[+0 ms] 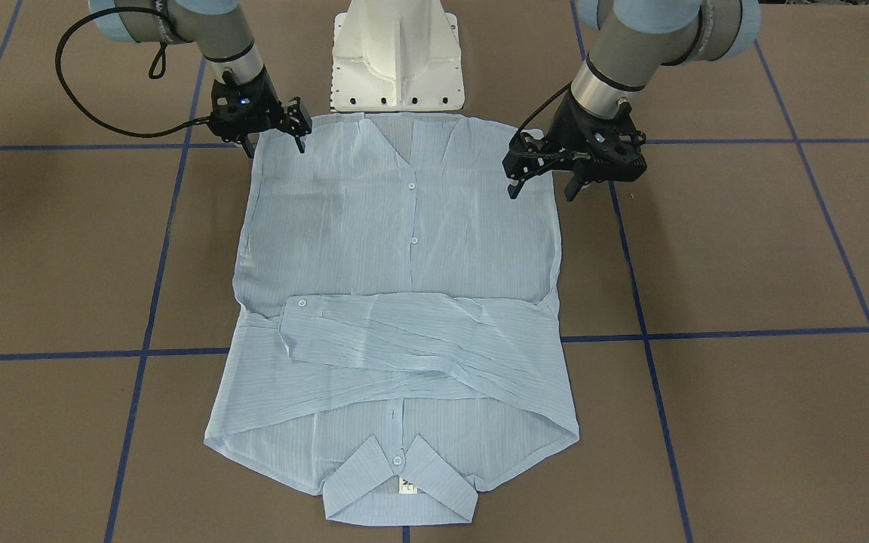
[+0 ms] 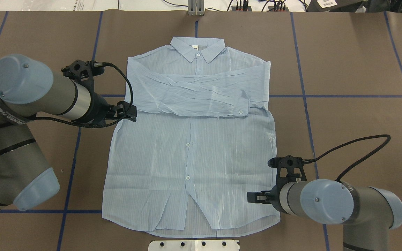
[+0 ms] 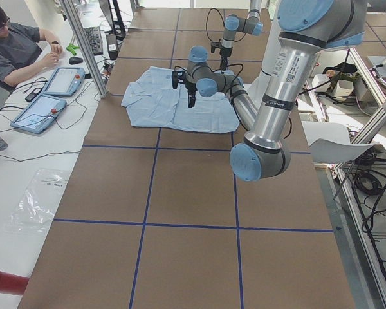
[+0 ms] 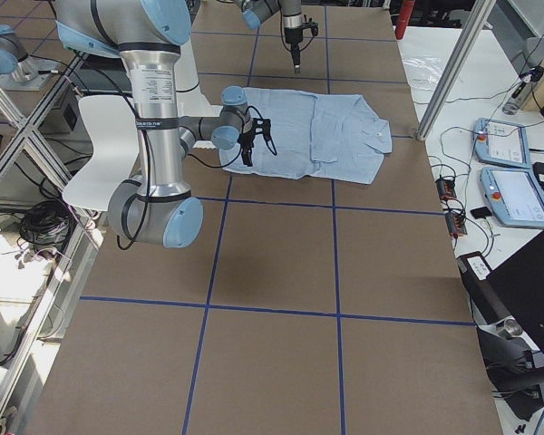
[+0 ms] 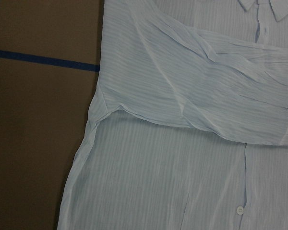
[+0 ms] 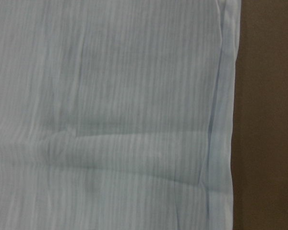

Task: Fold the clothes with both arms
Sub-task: 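Lower the left gripper to the hem corner while the right gripper grasps the other corner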

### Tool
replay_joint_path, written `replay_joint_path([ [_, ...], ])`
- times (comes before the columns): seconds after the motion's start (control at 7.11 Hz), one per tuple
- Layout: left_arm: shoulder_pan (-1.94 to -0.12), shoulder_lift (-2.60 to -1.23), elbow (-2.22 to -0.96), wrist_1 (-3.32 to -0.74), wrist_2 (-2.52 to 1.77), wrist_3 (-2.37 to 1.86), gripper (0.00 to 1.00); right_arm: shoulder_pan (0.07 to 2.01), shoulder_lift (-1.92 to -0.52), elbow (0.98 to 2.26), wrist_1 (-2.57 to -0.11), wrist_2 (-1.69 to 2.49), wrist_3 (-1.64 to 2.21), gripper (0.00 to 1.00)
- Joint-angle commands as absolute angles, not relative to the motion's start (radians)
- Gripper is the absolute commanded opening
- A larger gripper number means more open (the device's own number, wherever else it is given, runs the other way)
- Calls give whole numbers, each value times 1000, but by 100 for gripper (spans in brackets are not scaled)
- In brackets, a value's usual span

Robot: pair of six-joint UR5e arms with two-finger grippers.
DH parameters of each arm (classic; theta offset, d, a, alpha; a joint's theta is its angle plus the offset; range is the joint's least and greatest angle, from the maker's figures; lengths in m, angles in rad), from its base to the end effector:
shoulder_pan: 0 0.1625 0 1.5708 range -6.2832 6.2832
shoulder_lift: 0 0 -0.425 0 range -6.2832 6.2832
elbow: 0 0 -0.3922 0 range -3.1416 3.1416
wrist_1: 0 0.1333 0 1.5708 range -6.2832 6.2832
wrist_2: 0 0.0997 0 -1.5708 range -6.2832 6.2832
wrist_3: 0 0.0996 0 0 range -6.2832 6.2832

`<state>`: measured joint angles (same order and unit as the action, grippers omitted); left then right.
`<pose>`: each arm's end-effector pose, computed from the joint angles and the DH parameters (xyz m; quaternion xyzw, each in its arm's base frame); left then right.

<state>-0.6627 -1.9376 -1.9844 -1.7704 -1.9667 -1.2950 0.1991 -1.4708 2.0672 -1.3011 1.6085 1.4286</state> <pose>0.3854 -0.4212 0.2517 0.0539 0.4900 -0.0755 0.8668 -0.4717 -0.2273 0.3536 0.0544 -0.4164 0.0179 0.9074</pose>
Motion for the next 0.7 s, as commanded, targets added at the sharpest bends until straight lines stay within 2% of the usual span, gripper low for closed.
replay_joint_path([
  [0.0,-661,-1943,-1985,-1770,-1967,-1298,100,179,-1531,2089,-1315,1603,1439,98],
  [0.42,-660,-1948,-1979,-1770,-1967,-1295,99,173,-1532,2088,-1315,1631,1439,88],
  [0.56,-660,-1948,-1979,-1775,-1970,-1295,99,173,-1531,2089,-1315,1646,1442,74],
])
